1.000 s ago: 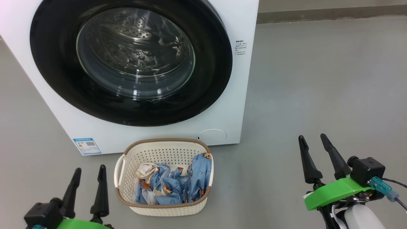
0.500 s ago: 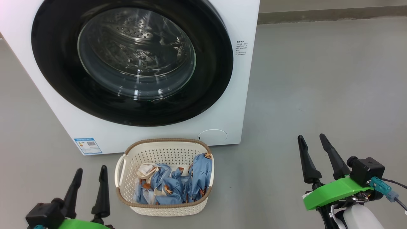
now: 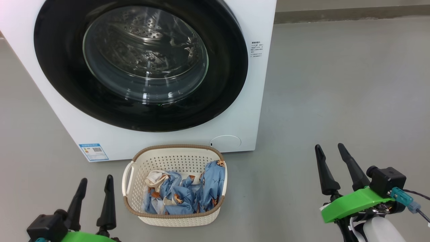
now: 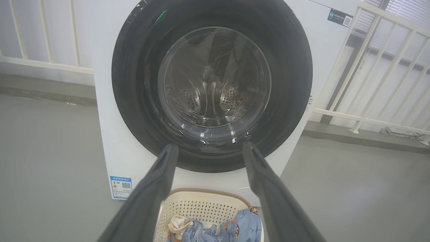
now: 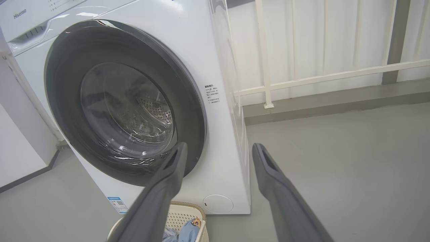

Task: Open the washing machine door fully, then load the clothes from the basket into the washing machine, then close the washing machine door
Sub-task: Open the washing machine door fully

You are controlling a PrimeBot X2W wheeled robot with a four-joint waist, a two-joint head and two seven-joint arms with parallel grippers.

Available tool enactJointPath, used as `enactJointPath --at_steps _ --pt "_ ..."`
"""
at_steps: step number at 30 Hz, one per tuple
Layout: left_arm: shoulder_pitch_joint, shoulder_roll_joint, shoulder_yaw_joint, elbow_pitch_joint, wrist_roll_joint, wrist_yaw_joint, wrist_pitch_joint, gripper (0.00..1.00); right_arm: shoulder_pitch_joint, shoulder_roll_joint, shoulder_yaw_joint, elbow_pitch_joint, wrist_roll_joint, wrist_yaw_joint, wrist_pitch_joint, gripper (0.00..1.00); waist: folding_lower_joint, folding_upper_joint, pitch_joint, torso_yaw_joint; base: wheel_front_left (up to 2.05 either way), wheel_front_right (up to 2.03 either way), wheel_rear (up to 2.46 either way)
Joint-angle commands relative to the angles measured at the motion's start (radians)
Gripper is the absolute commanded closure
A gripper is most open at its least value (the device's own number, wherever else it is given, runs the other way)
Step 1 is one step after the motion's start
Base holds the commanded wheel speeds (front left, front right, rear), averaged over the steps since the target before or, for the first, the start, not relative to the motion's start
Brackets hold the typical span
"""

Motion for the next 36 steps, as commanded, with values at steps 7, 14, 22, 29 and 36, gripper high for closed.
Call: enactJointPath --at_steps 7,14,22,29,36 --pt "-0.042 0.034 0.038 -0.024 -0.005 0.015 -0.009 0.00 -0.075 -0.024 0.027 0.001 0.019 0.005 -0.012 0.00 0.0000 0.0000 0.020 0.009 0.00 0.00 0.00" --pt "-0.060 0.041 0.044 -0.038 -0.013 0.013 -0.008 0.00 -0.133 -0.028 0.006 0.035 0.085 0.005 -0.012 0.00 0.0000 0.0000 0.072 0.026 0.00 0.00 0.00" --pt "-0.096 0.044 0.061 -0.050 -0.028 0.004 -0.010 0.00 -0.266 -0.068 -0.009 0.063 0.255 0.005 0.005 1.00 0.0000 0.0000 0.154 0.051 0.00 0.00 0.00" --pt "-0.134 0.040 0.071 -0.052 -0.026 -0.012 -0.012 0.00 -0.405 -0.133 -0.015 0.086 0.466 0.005 0.060 1.00 0.0000 0.0000 0.225 0.077 0.00 0.00 0.00" --pt "-0.168 0.018 0.082 -0.054 -0.027 -0.037 -0.013 0.00 -0.550 -0.155 -0.053 0.136 0.725 0.005 0.190 1.00 0.0000 0.0000 0.285 0.112 0.00 0.00 0.00"
